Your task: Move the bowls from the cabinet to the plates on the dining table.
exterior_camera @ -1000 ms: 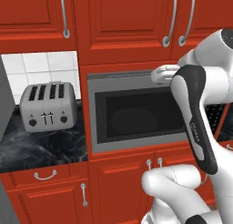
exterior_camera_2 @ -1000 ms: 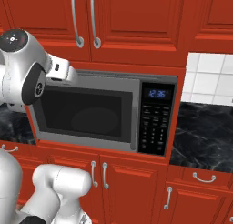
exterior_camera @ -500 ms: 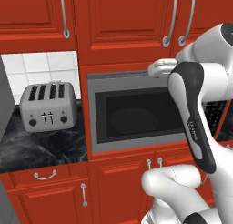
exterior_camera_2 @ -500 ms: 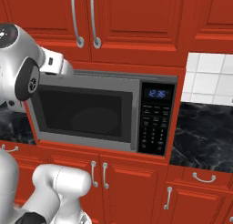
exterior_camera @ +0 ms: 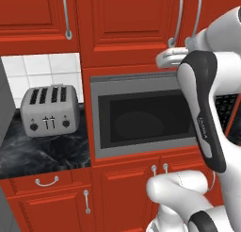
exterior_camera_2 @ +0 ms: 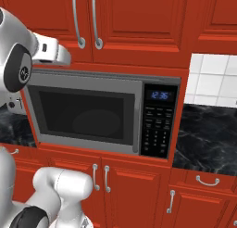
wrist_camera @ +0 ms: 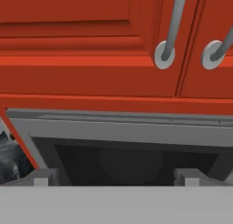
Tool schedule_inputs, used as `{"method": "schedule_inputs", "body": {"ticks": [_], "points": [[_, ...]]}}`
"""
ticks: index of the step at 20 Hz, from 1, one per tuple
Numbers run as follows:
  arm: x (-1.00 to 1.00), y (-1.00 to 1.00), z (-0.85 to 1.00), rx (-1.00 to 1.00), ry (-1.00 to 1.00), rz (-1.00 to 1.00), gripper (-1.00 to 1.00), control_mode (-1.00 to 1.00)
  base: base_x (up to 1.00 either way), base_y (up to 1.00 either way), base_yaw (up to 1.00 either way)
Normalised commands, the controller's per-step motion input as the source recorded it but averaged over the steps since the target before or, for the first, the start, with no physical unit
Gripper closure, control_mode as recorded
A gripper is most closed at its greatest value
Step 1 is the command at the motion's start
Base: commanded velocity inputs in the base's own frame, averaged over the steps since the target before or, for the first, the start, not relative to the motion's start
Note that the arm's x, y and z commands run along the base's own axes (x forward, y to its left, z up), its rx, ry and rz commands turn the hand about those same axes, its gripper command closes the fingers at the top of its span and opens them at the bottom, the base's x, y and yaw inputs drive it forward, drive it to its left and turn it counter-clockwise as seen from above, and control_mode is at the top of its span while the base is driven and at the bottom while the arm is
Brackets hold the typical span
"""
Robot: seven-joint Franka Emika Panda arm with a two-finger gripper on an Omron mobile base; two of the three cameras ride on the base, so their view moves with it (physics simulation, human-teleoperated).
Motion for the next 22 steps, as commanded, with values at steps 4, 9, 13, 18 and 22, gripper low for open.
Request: {"method": "schedule_inputs", "body": {"ticks": [4,9,13,18,22], "points": [[0.00,-0.14,0.32,-0.10,0.00,0.00,-1.00,-1.00,0.00,0.00,0.00],[0.00,-0.31,0.26,-0.09,0.00,0.00,-1.00,-1.00,0.00,0.00,0.00],[0.03,-0.21,0.19,-0.05,0.00,0.00,-1.00,-1.00,0.00,0.00,0.00],[0.24,-0.01,0.26,-0.01,0.00,0.00,-1.00,-1.00,0.00,0.00,0.00],[0.34,0.00,0.18,0.00,0.00,0.00,-1.00,-1.00,0.00,0.00,0.00]]}}
